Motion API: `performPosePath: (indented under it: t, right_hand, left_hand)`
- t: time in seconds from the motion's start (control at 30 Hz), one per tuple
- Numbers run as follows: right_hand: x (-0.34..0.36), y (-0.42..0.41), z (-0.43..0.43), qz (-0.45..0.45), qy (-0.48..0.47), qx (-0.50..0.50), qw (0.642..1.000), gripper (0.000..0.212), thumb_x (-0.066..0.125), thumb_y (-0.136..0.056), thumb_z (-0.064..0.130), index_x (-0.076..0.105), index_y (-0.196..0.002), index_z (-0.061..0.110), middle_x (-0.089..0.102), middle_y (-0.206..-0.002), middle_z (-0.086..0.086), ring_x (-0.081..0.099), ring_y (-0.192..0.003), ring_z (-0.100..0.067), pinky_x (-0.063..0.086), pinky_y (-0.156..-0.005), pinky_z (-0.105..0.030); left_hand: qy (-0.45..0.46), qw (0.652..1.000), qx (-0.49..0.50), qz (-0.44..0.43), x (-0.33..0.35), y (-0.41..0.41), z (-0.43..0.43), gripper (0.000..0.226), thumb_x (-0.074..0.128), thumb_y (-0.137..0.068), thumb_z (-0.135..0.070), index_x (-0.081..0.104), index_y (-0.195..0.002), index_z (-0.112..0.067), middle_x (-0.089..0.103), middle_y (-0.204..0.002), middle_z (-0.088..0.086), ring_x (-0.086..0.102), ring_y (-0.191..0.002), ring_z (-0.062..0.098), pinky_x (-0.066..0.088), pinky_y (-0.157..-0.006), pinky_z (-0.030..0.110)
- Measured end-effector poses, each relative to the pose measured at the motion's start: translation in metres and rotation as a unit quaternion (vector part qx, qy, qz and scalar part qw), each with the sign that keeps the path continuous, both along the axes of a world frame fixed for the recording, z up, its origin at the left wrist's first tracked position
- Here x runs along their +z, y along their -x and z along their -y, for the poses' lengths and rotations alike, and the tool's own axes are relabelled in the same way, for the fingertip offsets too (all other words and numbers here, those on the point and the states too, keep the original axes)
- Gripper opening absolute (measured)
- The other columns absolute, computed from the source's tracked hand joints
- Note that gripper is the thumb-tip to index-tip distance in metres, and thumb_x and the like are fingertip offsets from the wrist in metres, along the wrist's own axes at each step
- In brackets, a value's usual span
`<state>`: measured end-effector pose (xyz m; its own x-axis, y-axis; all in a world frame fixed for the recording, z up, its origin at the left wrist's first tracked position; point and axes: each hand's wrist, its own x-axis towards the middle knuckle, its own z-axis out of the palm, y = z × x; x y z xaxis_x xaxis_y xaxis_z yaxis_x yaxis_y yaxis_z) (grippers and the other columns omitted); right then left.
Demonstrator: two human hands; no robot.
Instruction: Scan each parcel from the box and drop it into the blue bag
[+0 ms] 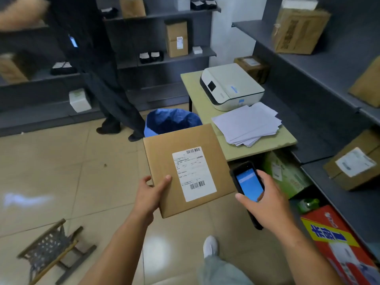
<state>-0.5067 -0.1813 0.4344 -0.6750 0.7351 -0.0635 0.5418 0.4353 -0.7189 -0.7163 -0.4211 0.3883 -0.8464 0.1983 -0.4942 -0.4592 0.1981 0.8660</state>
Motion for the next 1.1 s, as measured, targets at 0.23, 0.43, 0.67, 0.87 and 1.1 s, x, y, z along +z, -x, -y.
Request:
performPosePath:
  t: [0.23,0.43,0.67,0.87,1.1]
  right_hand:
    - [-0.015,0.076,-0.044,-0.021,0.044,0.010,0.999,0.088,0.072,-0.060,0.066,0.037,-0.137,0.042,0.051,-0.120,0.017,0.051,-0.105,-0.007,0.046,-0.083,-0.029]
    - [-0.015,0.152,-0.085,-0.037,0.063,0.045,0.996,0.081,0.076,-0.062,0.062,0.040,-0.131,0.045,0.052,-0.109,0.023,0.054,-0.097,-0.003,0.051,-0.079,-0.029]
    - [-0.019,0.211,-0.112,-0.036,0.094,0.068,0.993,0.077,0.076,-0.063,0.061,0.042,-0.130,0.042,0.054,-0.112,0.018,0.054,-0.097,-0.001,0.047,-0.073,-0.022]
    - [-0.024,0.261,-0.115,-0.015,0.086,0.072,0.994,0.076,0.079,-0.066,0.056,0.042,-0.131,0.040,0.054,-0.112,0.015,0.053,-0.100,-0.005,0.047,-0.077,-0.026]
    - [-0.023,0.325,-0.111,0.001,0.055,0.043,0.998,0.080,0.079,-0.064,0.057,0.043,-0.132,0.036,0.056,-0.115,0.013,0.055,-0.103,-0.011,0.053,-0.086,-0.038]
  left_hand:
    - [0.028,0.997,0.067,0.005,-0.014,0.059,-0.015,0.090,0.089,-0.074,-0.045,0.041,-0.145,-0.022,0.072,-0.114,0.008,0.073,-0.097,0.021,0.056,-0.075,0.039]
    - [0.037,0.993,0.110,0.013,-0.014,0.104,-0.042,0.086,0.089,-0.075,-0.044,0.044,-0.144,-0.021,0.072,-0.113,0.006,0.072,-0.095,0.018,0.055,-0.071,0.036]
    - [0.028,0.989,0.146,0.021,-0.012,0.147,-0.061,0.074,0.086,-0.080,-0.043,0.046,-0.139,-0.024,0.072,-0.109,0.000,0.070,-0.094,0.014,0.052,-0.066,0.036]
    - [0.020,0.988,0.150,0.026,-0.022,0.194,-0.064,0.075,0.085,-0.080,-0.041,0.046,-0.141,-0.023,0.071,-0.114,0.006,0.071,-0.096,0.018,0.054,-0.070,0.038]
    - [0.017,0.992,0.125,0.030,-0.034,0.278,-0.055,0.075,0.087,-0.077,-0.045,0.048,-0.138,-0.025,0.073,-0.112,0.003,0.072,-0.097,0.017,0.056,-0.078,0.040]
